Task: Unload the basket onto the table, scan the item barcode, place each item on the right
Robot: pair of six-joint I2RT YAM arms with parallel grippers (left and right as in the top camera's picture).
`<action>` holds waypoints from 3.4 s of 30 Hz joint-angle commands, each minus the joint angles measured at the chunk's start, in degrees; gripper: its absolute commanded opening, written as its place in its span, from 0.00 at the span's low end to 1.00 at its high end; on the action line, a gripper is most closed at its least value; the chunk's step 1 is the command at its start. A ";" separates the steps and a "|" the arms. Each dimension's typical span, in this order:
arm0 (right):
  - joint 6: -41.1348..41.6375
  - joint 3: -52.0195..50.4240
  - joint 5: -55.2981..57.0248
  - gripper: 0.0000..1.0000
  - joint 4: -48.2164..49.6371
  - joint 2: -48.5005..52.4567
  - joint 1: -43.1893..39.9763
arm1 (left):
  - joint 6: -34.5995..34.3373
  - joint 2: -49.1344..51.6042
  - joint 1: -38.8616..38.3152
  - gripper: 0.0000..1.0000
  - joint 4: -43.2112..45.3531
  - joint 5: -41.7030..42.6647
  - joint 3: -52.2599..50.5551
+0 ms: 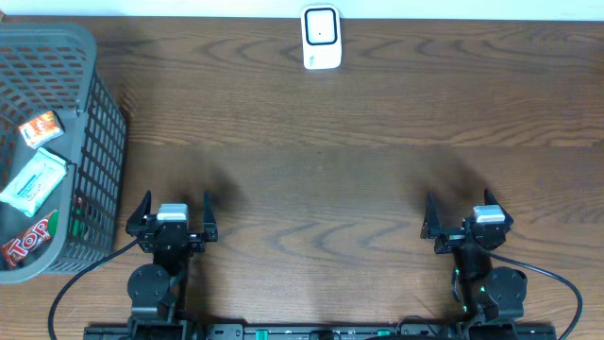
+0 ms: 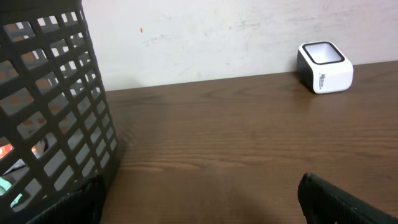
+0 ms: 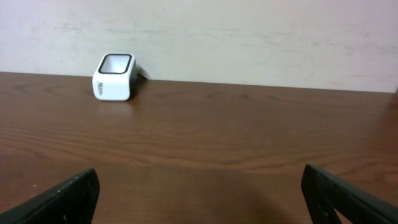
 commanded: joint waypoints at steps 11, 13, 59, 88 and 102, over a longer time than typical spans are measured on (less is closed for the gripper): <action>-0.22 -0.07 0.31 0.99 -0.26 -0.15 -0.50 | 0.09 -0.33 0.24 0.98 -2.49 -0.55 -0.94; -0.22 -0.07 0.31 0.99 -0.26 -0.15 -0.50 | 0.11 -0.33 0.24 0.98 -2.49 -0.55 -0.94; -0.22 -0.07 0.31 0.99 -0.26 -0.15 -0.50 | 0.11 -0.33 0.24 0.98 -2.49 -0.55 -0.94; -0.22 -0.07 0.31 0.99 -0.24 -0.15 -0.50 | -12.00 13.92 0.22 0.98 -20.52 1.44 15.50; -0.22 -0.07 0.31 0.99 -0.26 -0.15 -0.50 | -12.00 19.39 0.24 0.98 -23.04 18.51 17.16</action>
